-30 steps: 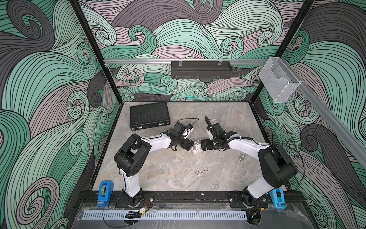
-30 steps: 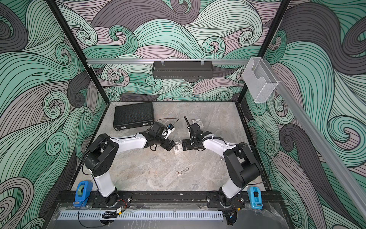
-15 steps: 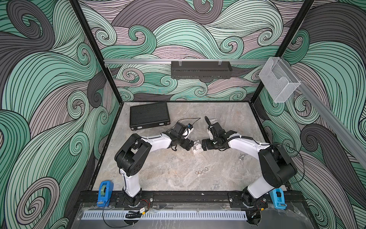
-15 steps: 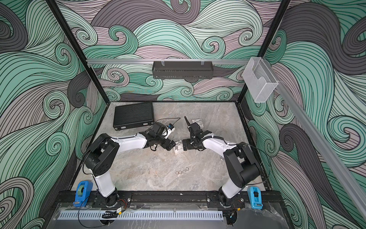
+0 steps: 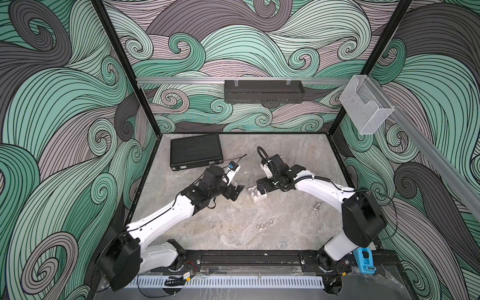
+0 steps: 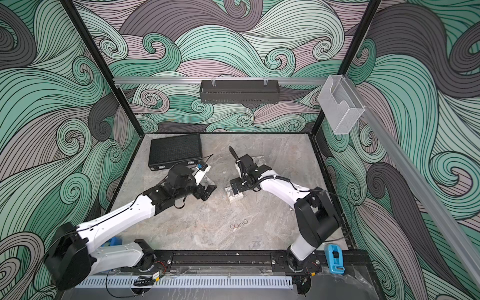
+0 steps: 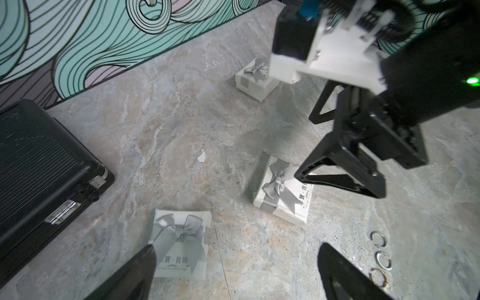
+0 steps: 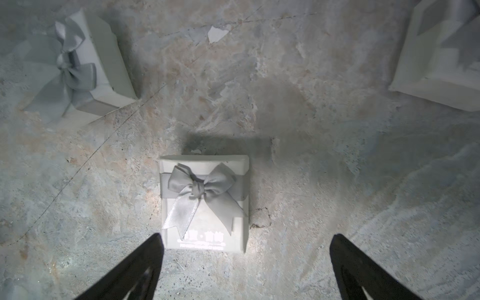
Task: Take the rings out of the lift-off lid box
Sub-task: Close the lid on the jewelry box, then pick up the jewelry box from the center of the board.
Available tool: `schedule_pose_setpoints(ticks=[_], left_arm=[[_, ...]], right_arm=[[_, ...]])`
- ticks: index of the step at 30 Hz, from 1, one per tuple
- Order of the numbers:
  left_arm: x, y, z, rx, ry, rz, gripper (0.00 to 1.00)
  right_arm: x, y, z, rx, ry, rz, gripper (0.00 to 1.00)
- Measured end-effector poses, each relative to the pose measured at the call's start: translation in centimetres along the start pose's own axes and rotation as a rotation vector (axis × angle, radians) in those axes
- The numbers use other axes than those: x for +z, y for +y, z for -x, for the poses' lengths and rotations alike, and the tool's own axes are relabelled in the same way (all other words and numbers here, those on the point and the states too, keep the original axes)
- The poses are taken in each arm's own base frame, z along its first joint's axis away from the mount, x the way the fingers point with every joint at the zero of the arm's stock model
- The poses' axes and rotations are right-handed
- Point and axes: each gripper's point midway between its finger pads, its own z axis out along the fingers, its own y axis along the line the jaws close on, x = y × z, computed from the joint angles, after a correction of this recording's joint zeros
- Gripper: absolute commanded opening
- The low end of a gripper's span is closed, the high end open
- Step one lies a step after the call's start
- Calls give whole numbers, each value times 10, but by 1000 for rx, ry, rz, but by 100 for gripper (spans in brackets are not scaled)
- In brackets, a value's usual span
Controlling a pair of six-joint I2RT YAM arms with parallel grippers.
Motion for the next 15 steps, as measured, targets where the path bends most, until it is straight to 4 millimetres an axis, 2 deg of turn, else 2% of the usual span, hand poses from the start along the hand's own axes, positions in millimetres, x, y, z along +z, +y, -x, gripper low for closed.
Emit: schedule_pose_setpoints(ticks=[4,7,10,15], left_arm=[[-17,-5,-49,-26,46,-3,98],[-27,-6,-70,-46,53,-1,99],[-35,-6,-72,-59,16,2,99],[-38,-6,-70,-63,-20,5,99]], right_arm=[[21,14,-3,-50,61,-3,99],[31,20,-5,-73,88,-9,99],[36,23,-6,-82,104,-16,99],[47,25,-13,-78,134,-26,99]])
